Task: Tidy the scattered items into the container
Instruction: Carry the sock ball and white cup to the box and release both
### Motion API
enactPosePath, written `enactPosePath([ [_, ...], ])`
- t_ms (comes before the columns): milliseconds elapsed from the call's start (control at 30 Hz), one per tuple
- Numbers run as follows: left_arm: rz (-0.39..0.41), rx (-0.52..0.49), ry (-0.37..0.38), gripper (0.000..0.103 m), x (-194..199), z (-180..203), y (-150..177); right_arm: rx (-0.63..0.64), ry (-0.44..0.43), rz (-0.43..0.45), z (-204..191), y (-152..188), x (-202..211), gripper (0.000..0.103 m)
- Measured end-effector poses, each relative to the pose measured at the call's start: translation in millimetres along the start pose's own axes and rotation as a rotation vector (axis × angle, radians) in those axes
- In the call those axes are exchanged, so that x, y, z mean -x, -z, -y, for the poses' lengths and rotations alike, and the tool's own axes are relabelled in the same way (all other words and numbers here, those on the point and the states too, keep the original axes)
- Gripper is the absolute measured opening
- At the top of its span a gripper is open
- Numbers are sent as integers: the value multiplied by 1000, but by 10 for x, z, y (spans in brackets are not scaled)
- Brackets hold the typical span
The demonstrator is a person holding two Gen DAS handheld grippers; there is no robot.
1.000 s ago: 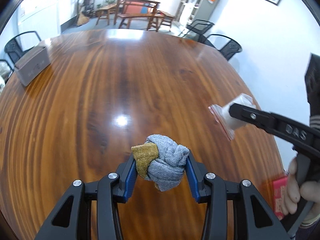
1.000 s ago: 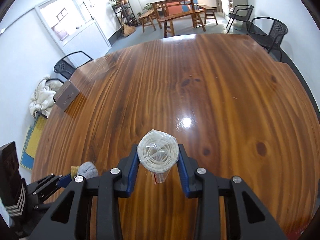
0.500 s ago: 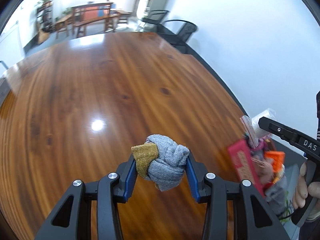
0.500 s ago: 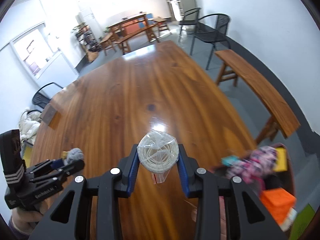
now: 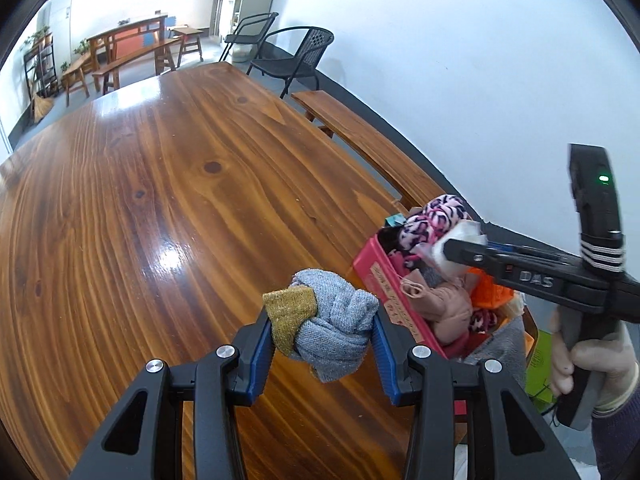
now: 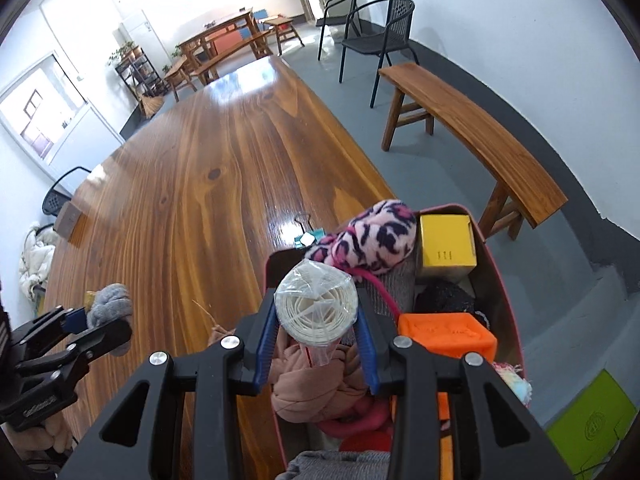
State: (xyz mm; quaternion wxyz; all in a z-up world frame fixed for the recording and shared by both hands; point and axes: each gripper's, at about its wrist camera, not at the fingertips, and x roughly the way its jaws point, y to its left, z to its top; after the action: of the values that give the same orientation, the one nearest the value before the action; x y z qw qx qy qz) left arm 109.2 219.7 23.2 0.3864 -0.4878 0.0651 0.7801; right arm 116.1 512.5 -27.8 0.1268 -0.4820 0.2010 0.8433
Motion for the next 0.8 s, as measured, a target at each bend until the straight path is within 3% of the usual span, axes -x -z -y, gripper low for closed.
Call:
enactPosePath([
  [300, -4, 22, -23, 46, 2, 174, 113, 81, 11, -55, 104, 1, -191, 39],
  [467, -1, 10, -15, 46, 39, 334, 120, 47, -55, -59, 208, 15, -128, 41],
  [533, 1, -7, -7, 46, 25, 420, 98, -12, -112, -43, 324, 4, -16, 44],
  [600, 1, -26, 7, 46, -21, 492, 69, -49, -130, -3, 439, 16, 143, 55],
  [800, -23, -104, 92, 46, -120, 892, -8, -126, -105, 104, 786, 132, 639, 58],
])
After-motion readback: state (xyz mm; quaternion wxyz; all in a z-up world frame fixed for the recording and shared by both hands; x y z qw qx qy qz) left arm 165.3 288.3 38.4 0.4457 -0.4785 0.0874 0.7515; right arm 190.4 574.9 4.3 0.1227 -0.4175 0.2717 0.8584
